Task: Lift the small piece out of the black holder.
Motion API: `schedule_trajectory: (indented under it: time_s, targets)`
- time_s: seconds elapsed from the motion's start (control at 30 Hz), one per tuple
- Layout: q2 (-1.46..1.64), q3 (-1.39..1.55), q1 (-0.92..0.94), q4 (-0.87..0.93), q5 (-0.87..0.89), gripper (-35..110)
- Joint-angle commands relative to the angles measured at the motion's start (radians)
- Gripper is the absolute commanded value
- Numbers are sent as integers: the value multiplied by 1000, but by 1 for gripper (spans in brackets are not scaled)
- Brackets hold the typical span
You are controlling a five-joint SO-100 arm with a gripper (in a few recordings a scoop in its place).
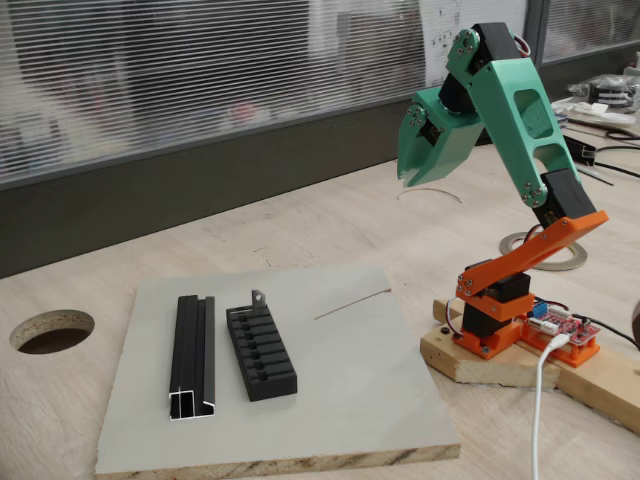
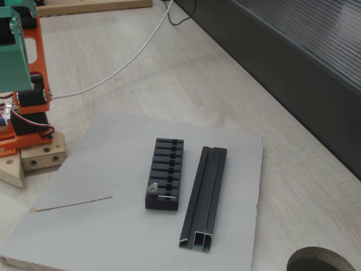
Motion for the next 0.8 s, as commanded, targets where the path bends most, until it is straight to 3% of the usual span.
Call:
schedule_trajectory:
  time_s: [0.0, 0.77]
  targets:
    - [5, -8, 6, 26, 6, 7]
    - [5, -8, 6, 26, 6, 7]
